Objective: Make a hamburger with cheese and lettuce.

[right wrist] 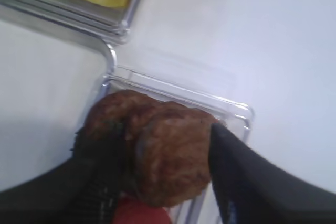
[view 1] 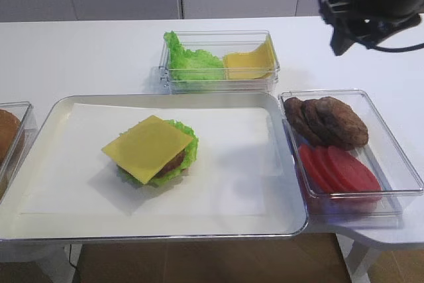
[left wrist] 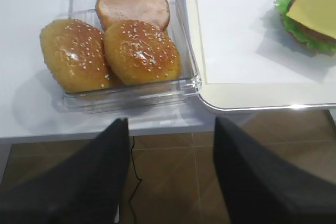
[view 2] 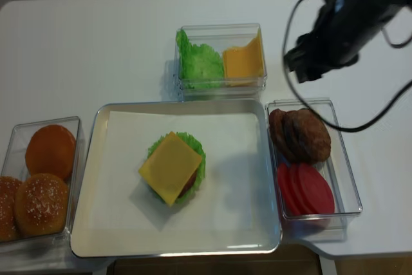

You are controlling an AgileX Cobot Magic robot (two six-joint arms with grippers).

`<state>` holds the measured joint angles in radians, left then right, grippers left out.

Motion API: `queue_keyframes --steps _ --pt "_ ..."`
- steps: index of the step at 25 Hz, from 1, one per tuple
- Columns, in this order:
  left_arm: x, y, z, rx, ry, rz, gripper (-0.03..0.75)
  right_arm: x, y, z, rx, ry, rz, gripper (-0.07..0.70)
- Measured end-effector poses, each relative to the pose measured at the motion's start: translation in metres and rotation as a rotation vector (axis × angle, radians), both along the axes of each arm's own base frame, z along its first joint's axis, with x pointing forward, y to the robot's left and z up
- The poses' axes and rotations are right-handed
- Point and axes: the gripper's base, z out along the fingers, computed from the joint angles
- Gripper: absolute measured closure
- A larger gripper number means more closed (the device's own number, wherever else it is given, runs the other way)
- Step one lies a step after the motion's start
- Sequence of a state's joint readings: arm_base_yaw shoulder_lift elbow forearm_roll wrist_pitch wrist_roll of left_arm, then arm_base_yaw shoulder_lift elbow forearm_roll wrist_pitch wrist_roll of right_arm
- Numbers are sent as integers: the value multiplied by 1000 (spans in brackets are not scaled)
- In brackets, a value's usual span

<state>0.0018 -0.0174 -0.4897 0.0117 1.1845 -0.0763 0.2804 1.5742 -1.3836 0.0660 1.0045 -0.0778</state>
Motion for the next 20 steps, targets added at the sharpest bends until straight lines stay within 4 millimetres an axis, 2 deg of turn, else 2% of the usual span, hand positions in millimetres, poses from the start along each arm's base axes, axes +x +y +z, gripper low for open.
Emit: queue_keyframes --steps 3,7,12,20 --pt "0 0 0 0 0 0 334 -12 -29 4 4 12 -80 253" --pt "0 0 0 0 0 0 334 -45 -57 -2 -3 45 -156 253" --pt "0 0 0 0 0 0 334 -101 -66 -3 3 28 -165 253" --pt "0 0 0 0 0 0 334 -190 -76 7 32 -84 -168 254"
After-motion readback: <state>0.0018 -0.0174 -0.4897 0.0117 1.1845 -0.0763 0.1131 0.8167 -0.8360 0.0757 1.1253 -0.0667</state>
